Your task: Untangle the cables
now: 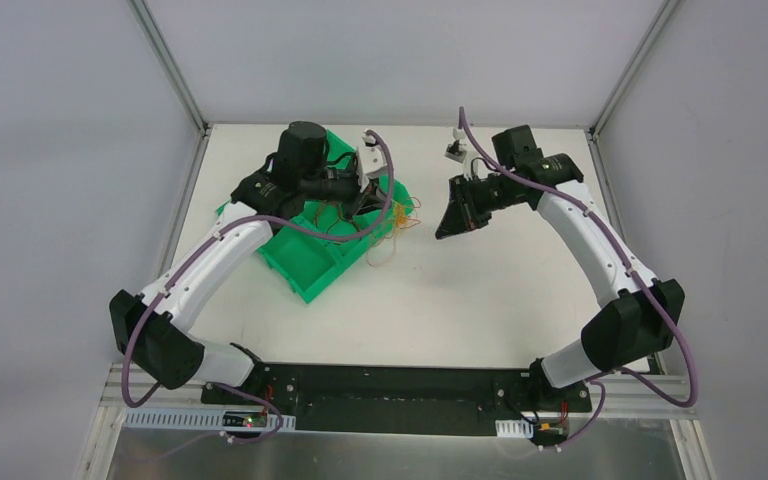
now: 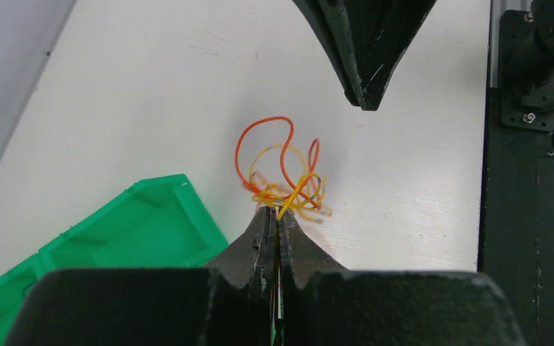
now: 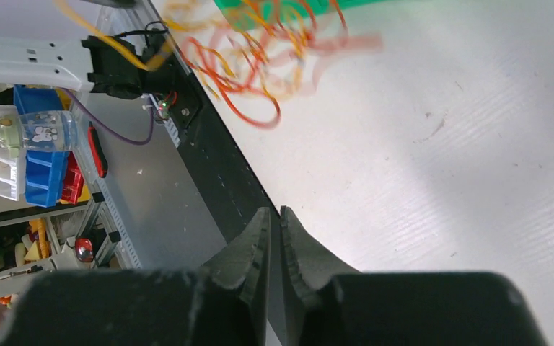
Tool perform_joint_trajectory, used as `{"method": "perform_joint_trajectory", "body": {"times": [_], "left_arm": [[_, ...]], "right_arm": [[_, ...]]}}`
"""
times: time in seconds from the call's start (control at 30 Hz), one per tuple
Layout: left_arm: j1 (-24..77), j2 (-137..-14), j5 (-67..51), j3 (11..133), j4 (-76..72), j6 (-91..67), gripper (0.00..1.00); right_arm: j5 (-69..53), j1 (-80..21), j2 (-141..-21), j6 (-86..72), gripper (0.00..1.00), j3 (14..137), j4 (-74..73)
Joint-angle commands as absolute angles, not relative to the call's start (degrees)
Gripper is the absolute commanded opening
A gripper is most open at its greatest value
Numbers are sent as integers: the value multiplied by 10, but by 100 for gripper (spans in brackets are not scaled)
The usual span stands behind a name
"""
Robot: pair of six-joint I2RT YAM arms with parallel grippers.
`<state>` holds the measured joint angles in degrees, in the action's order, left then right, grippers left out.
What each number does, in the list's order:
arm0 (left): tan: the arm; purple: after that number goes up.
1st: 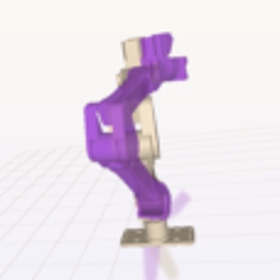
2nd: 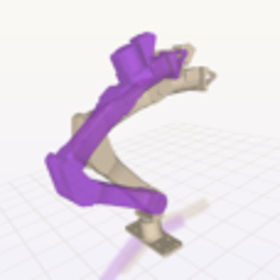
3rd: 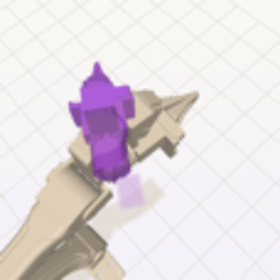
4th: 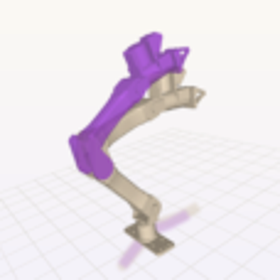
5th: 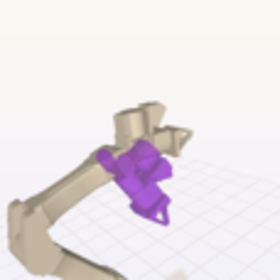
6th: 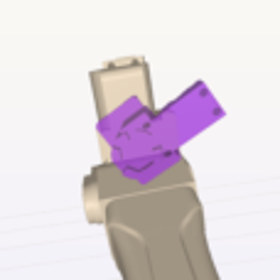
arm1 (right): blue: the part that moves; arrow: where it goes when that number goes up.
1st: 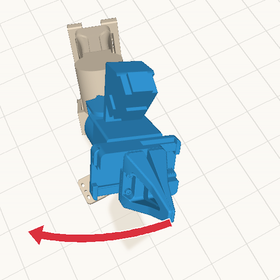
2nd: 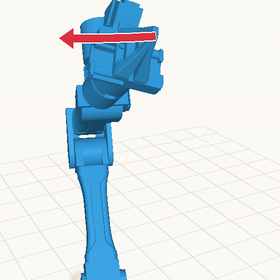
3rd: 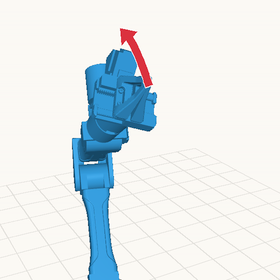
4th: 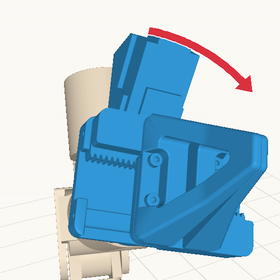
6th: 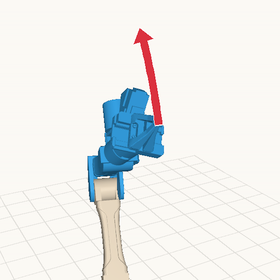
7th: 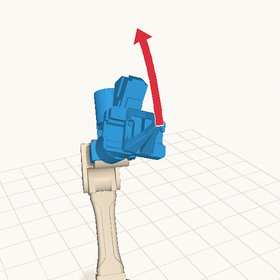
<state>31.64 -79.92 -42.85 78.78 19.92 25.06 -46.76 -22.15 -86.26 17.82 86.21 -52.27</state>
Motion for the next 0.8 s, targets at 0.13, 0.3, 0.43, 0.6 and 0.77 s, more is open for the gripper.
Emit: {"method": "perform_joint_trajectory", "body": {"times": [0.13,0.3,0.43,0.6,0.77], "left_arm": [[309,-738,-423,799,191,219,0],[310,-746,-415,823,195,183,0],[311,-760,-433,848,195,149,0],[317,-756,-463,846,194,173,0],[317,-753,-488,836,195,201,0]], "right_arm": [[-435,-199,-861,223,11,850,-556],[-435,-200,-804,164,85,823,-442],[-415,-227,-727,156,97,760,-323],[-420,-259,-672,187,96,715,-226],[-382,-268,-638,283,93,708,-226]]}}
